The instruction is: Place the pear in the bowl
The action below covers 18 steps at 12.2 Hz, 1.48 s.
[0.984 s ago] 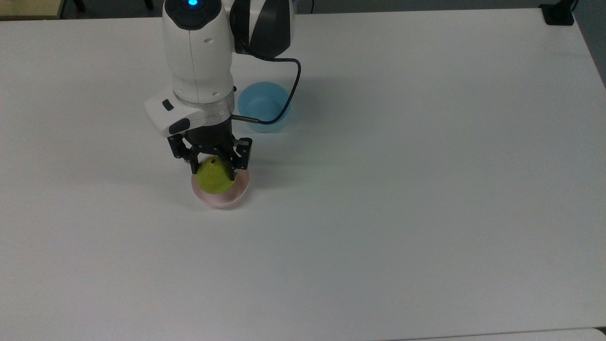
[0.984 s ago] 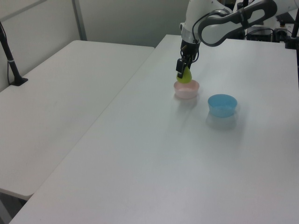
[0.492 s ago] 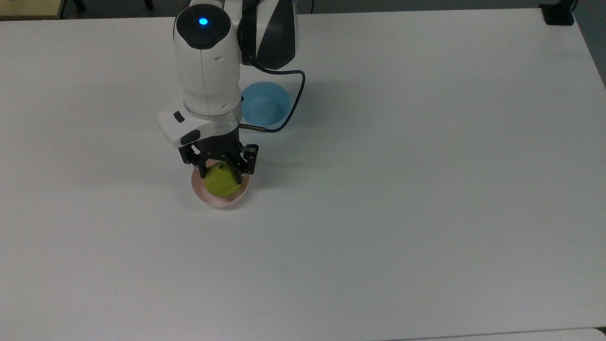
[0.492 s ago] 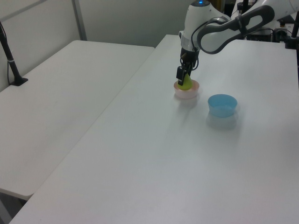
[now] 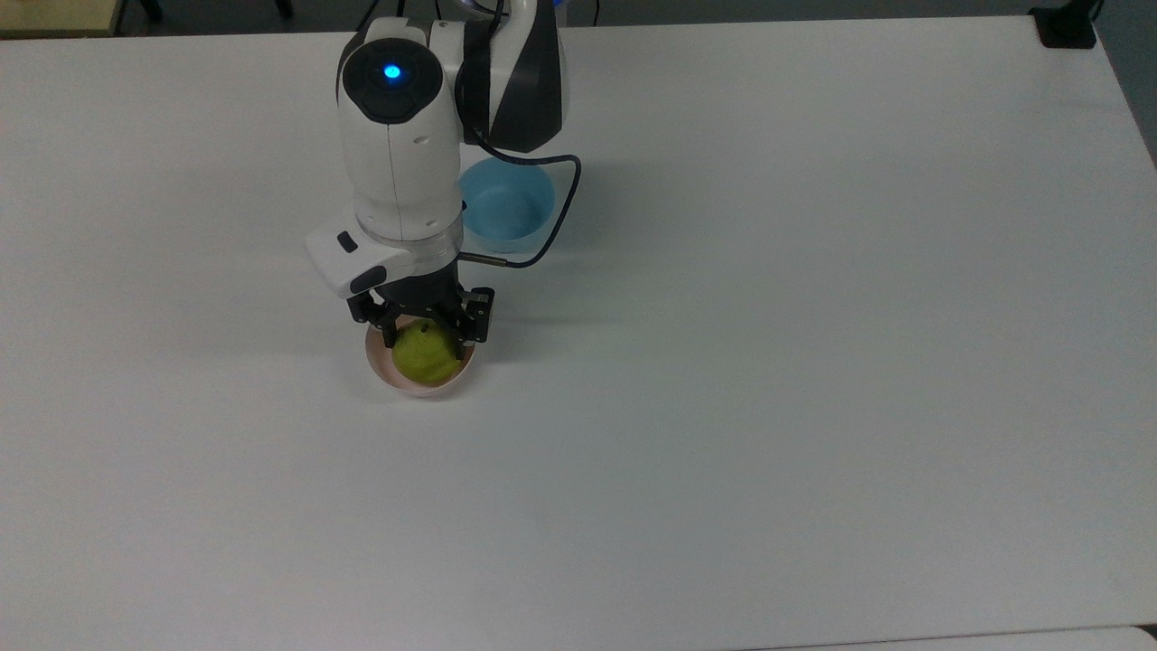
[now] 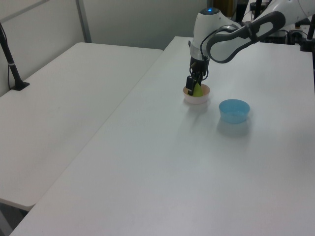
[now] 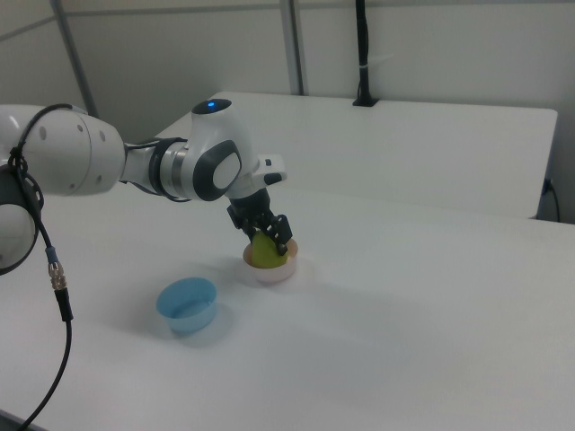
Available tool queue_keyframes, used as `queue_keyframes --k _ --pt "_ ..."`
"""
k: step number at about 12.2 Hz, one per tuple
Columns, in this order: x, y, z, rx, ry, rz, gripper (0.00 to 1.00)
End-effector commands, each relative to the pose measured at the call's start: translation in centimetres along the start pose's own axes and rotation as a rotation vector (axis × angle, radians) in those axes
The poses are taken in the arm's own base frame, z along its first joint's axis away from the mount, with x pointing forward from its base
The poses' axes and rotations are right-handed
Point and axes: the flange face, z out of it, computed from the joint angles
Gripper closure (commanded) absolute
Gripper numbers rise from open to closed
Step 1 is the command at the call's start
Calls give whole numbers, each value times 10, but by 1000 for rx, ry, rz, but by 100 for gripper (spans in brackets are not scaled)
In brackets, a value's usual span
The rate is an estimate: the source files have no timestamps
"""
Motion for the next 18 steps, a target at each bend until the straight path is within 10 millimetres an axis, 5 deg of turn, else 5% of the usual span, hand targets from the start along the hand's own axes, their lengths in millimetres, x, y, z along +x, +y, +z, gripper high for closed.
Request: queue_keyframes --k 1,6,11,15,18 --pt "2 4 -31 -7 48 22 0" --pt "-2 11 -124 -6 28 61 0" --pt "-43 2 -226 -14 -66 32 0" --pt "-90 -21 -282 -24 -173 -26 0" --pt "-104 -29 -285 -28 -216 -45 0"
